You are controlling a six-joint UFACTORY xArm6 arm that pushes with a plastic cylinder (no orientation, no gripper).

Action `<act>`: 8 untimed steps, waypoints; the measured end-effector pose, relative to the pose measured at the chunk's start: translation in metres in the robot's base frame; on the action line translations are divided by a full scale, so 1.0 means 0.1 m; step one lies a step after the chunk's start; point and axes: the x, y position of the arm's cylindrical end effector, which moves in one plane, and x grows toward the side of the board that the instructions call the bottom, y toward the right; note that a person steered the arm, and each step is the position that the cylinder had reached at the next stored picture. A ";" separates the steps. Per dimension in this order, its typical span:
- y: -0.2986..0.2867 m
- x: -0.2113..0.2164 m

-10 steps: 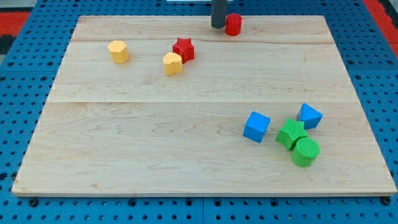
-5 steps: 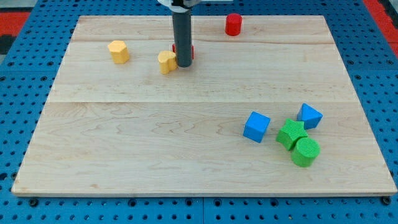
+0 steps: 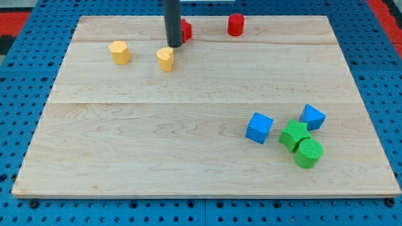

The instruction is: Separate the yellow and red blocks

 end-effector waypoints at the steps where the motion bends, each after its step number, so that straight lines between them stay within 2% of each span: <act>1: 0.15 -0.02; 5: 0.16 -0.48; 6: 0.14 -0.11; 7: 0.14 0.81; 8: -0.04 1.12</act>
